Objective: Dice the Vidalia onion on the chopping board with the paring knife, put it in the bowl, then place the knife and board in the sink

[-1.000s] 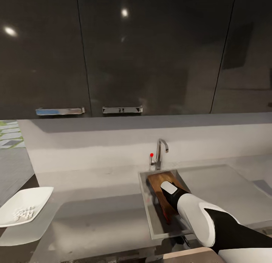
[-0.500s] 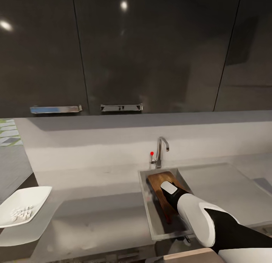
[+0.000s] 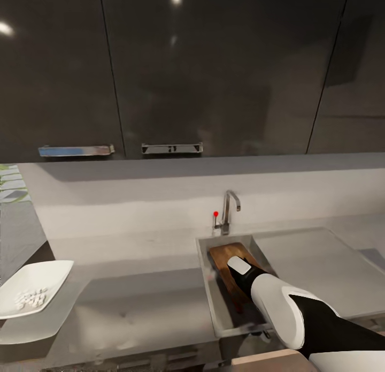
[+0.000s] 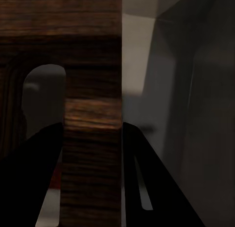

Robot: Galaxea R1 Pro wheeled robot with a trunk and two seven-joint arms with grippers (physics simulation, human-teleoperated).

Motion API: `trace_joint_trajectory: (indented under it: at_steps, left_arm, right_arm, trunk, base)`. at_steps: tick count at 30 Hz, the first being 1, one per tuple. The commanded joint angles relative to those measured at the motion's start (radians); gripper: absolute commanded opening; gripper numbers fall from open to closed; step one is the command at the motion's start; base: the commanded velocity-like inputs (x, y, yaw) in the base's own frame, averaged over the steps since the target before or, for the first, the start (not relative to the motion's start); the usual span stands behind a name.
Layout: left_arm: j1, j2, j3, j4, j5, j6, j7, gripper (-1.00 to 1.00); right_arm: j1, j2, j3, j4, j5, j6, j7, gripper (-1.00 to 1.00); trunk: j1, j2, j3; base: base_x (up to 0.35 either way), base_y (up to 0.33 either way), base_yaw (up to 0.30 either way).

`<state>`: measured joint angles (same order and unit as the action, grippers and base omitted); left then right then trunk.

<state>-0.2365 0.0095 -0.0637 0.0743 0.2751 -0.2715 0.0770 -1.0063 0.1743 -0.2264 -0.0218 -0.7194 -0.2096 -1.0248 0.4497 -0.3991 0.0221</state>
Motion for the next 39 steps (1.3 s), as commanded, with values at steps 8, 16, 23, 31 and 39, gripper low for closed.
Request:
trace_joint_trajectory:
  at_steps: [8, 16, 23, 31, 39]
  left_arm:
    - [-0.001, 0.000, -0.007, 0.004, 0.005, -0.006, 0.001, 1.00]
    - [-0.001, 0.000, -0.007, 0.004, 0.005, -0.006, 0.001, 1.00]
    - [-0.001, 0.000, -0.007, 0.004, 0.006, -0.006, 0.001, 1.00]
    - [-0.001, 0.000, -0.007, 0.004, 0.005, -0.006, 0.001, 1.00]
    - [-0.001, 0.000, -0.007, 0.004, 0.006, -0.006, 0.001, 1.00]
  right_arm:
    - [0.000, 0.000, -0.007, -0.001, 0.005, -0.004, -0.001, -1.00]
    - [0.000, 0.000, -0.007, -0.001, 0.005, -0.004, -0.001, -1.00]
    - [0.000, 0.000, -0.008, -0.001, 0.005, -0.004, -0.003, -1.00]
    - [0.000, 0.000, -0.008, -0.002, -0.015, -0.004, -0.003, -1.00]
    - [0.001, 0.000, -0.008, -0.003, -0.020, -0.001, -0.002, -1.00]
  trunk:
    - [0.000, -0.001, -0.013]
    - [0.000, -0.001, -0.026]
    - [0.000, -0.001, -0.033]
    - [0.000, -0.001, -0.037]
    - [0.000, -0.001, -0.049]
  base:
    - [0.000, 0.000, 0.066]
    - [0.000, 0.000, 0.070]
    - [0.000, 0.000, 0.042]
    - [0.000, 0.000, 0.002]
    - [0.000, 0.000, 0.000]
